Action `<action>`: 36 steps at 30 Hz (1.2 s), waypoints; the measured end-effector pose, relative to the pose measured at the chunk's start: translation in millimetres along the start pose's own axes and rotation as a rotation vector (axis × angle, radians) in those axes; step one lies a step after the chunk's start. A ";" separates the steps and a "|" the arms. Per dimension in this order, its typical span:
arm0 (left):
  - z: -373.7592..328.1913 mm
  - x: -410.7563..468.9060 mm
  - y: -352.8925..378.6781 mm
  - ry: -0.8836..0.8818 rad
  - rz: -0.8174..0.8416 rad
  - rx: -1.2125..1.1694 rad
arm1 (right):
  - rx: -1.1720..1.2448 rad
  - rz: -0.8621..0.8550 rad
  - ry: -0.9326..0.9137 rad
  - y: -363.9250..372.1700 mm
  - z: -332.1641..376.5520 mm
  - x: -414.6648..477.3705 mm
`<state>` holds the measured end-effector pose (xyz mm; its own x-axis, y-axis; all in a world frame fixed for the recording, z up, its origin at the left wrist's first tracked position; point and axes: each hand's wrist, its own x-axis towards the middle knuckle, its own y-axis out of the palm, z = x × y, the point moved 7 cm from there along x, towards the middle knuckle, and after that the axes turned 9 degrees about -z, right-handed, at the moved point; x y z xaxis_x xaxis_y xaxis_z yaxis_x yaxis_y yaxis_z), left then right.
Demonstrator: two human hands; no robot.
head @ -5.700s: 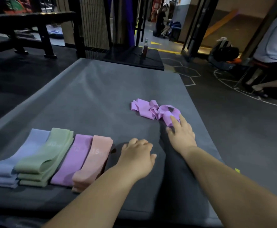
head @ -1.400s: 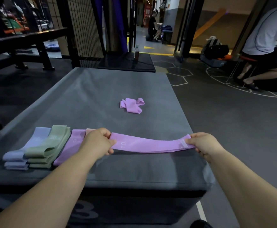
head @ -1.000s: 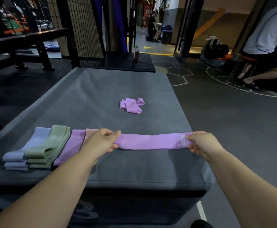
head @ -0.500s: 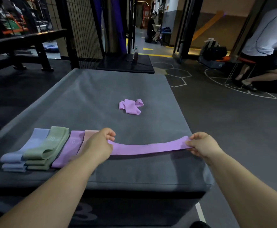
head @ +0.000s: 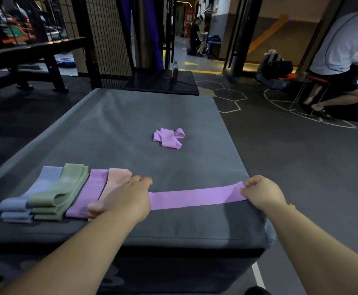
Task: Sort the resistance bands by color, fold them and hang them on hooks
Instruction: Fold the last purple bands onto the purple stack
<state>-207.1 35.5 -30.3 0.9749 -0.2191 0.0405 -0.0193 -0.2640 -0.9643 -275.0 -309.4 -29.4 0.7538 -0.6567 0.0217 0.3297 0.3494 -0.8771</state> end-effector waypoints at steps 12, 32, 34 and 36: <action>-59.0 -25.7 36.6 0.350 0.047 0.076 | -0.135 0.062 -0.692 36.4 67.3 -63.1; -51.2 -25.5 50.9 0.302 0.202 0.135 | -0.395 0.161 -0.598 47.4 23.9 -44.2; -51.5 -25.6 50.5 0.302 0.205 0.139 | -0.404 0.158 -0.587 45.5 20.3 -42.5; -52.0 -26.0 50.2 0.302 0.208 0.143 | -0.410 0.154 -0.590 44.8 18.7 -42.2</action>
<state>-245.0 -20.9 -66.2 0.8438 -0.5262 -0.1051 -0.1578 -0.0561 -0.9859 -281.4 -253.6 -60.6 0.9931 -0.1110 0.0370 0.0433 0.0552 -0.9975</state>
